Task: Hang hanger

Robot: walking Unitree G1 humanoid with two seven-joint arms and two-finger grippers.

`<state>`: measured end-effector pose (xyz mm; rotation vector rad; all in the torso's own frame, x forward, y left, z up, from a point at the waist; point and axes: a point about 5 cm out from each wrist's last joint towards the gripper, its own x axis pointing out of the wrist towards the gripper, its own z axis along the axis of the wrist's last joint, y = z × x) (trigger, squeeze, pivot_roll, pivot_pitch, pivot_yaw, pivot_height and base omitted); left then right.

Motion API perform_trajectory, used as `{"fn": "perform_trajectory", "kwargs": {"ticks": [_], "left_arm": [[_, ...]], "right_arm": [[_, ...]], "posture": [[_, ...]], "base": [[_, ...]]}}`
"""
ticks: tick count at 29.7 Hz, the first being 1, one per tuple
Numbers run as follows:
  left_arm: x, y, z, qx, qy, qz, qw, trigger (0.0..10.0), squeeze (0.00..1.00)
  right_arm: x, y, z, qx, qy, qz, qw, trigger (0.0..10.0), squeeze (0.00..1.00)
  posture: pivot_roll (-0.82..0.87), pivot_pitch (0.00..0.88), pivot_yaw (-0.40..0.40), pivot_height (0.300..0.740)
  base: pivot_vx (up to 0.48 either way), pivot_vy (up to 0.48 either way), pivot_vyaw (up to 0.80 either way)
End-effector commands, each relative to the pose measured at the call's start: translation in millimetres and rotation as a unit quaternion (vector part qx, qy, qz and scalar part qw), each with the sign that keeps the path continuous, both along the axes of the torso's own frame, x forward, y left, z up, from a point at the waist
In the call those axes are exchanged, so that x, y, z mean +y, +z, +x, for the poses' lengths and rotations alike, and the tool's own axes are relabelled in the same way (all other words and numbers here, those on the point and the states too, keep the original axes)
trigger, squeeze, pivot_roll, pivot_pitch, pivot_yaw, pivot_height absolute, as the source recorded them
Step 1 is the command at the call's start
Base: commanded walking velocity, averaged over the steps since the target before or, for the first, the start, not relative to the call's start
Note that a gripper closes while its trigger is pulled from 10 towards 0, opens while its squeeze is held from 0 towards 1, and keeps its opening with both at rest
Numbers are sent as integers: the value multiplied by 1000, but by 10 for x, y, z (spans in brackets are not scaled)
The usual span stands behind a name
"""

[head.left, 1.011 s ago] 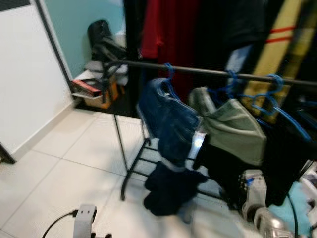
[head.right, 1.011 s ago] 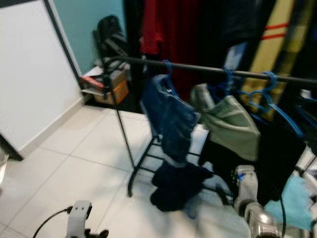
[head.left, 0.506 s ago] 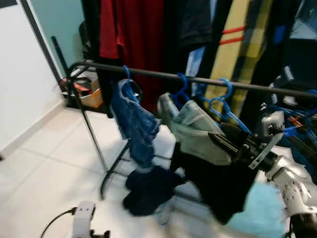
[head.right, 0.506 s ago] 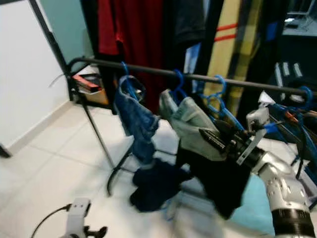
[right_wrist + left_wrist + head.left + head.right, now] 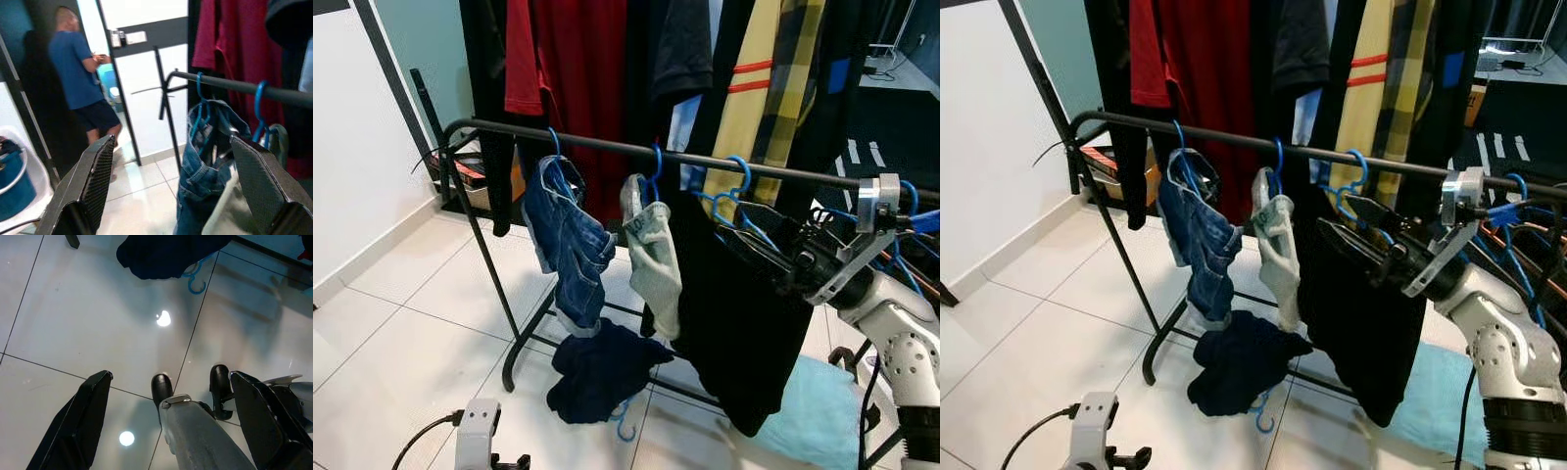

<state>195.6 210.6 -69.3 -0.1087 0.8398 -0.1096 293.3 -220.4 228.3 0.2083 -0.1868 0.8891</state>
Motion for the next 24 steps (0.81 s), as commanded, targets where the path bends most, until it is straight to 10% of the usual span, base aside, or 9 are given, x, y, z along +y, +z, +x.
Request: {"fn": "perform_trajectory", "kwargs": {"ticks": [1,11,12,13,14,24], "left_arm": [[70,-10,-42,6,4,14,1000,10000,0],[80,-6,-41,3,5,15,1000,10000,0],[80,-5,-41,3,5,14,1000,10000,0],[80,-5,-41,3,5,14,1000,10000,0],[79,-5,-40,2,4,14,1000,10000,0],[76,-7,-47,2,2,12,1000,10000,0]], "right_arm": [[23,-3,34,4,-18,-29,999,10000,0],[68,-172,453,54,-150,-115,980,10000,0],[99,-192,530,59,-169,-133,975,10000,518],[99,-192,530,59,-169,-133,975,10000,518],[123,-202,596,61,-188,-149,969,10000,1000],[139,-150,806,54,-261,-152,952,10000,1000]], "posture": [[-134,0,36,740],[-131,0,37,740],[-131,0,38,740],[-131,0,38,740],[-130,0,38,740],[-118,0,35,740]], "base": [[0,0,0],[0,0,0],[0,0,0],[0,0,0],[0,0,0],[0,0,0]]}}
